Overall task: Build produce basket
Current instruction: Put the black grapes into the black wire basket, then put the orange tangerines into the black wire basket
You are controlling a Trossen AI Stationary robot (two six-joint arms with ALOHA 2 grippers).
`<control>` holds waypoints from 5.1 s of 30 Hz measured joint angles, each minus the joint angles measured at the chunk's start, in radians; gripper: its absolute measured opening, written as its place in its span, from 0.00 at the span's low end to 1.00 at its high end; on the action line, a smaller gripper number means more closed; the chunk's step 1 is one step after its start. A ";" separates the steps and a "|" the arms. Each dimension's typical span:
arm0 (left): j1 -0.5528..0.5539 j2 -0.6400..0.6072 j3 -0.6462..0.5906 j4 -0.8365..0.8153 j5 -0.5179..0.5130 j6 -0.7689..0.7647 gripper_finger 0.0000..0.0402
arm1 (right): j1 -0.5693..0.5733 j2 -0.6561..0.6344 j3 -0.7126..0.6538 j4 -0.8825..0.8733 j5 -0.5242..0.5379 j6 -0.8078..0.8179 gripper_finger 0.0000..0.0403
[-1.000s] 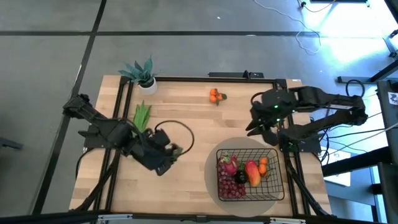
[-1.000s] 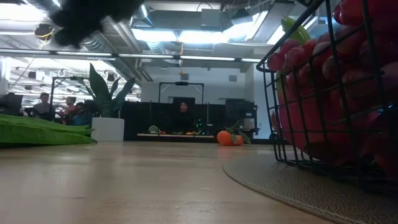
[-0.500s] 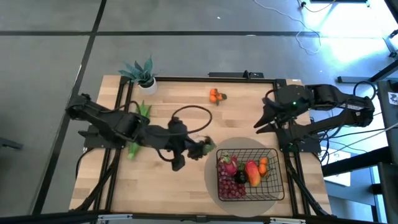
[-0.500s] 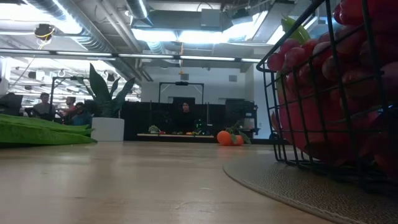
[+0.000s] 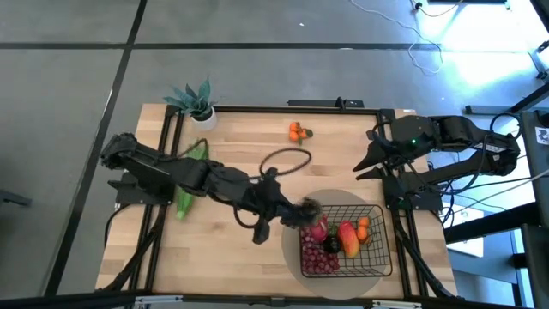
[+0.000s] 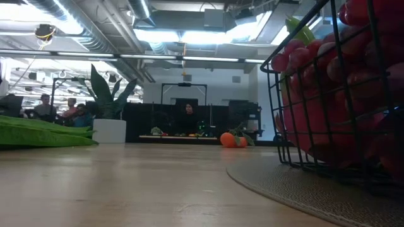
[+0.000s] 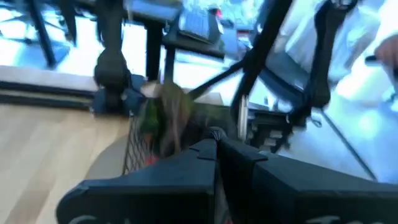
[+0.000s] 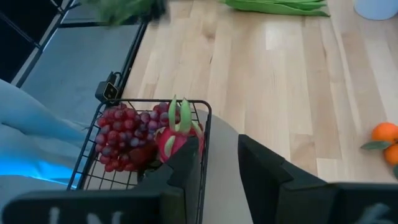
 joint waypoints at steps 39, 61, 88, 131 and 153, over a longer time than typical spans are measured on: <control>0.153 0.351 -0.002 0.455 0.550 -0.019 0.00 | 0.000 0.000 0.000 -0.035 -0.003 -0.079 0.24; 0.260 0.474 0.001 0.636 0.605 -0.022 0.00 | 0.000 0.000 0.000 -0.037 -0.003 -0.080 0.24; 0.272 0.550 -0.003 0.537 0.504 -0.023 0.00 | 0.000 0.001 0.000 -0.037 0.000 -0.102 0.24; 0.316 0.516 -0.001 0.437 0.430 -0.001 0.17 | 0.000 0.000 0.000 -0.045 -0.143 -0.109 0.24; 0.406 0.070 -0.002 -0.313 0.024 -0.256 0.17 | -0.002 0.048 0.000 0.010 0.108 -0.110 0.24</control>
